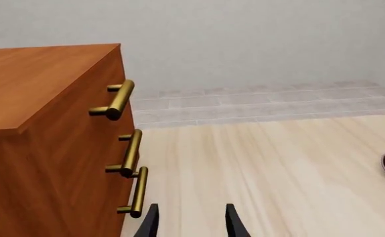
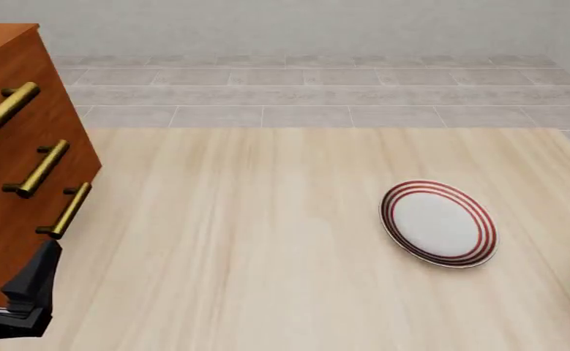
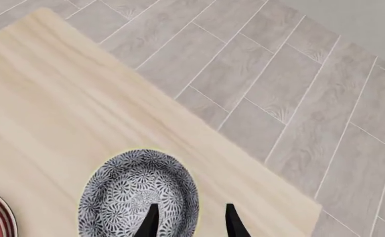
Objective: Put the bowl on top of the cabinet.
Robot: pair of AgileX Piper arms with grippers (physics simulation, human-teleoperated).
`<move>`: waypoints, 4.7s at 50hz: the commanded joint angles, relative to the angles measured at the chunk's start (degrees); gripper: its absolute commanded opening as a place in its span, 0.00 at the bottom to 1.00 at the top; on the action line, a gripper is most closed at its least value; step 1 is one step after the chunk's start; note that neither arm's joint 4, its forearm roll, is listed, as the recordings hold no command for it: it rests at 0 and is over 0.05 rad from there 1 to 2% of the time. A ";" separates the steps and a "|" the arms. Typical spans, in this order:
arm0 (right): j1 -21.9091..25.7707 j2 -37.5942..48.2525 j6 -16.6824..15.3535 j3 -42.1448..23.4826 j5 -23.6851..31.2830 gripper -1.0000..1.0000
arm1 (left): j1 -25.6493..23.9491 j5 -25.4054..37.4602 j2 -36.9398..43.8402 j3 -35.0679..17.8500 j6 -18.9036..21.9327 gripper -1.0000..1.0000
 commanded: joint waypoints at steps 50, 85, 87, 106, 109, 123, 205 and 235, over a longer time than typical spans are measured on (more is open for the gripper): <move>-2.38 23.26 -1.44 10.50 -23.49 1.00 | 0.27 -1.01 1.08 0.01 0.31 1.00; -2.47 31.01 -1.55 13.02 -30.91 1.00 | 0.21 -0.71 0.86 0.00 0.27 1.00; -2.54 30.62 -1.70 12.99 -30.64 0.00 | 0.22 -0.65 0.81 0.00 0.28 1.00; -1.44 21.93 -1.27 11.68 -23.64 0.00 | 0.17 -0.60 0.88 0.01 0.29 1.00; -0.89 19.18 -1.10 11.18 -21.34 0.00 | 0.20 -0.75 1.05 0.01 0.24 1.00; 1.40 10.66 -0.53 8.73 -13.63 0.00 | 0.08 -1.37 1.81 0.02 0.29 1.00; 42.27 -3.11 0.31 -15.04 8.59 0.00 | -1.00 -1.24 1.71 0.00 -0.90 1.00; 58.81 11.80 1.71 -20.26 -0.56 0.00 | -1.34 -0.77 0.75 -0.01 -1.54 1.00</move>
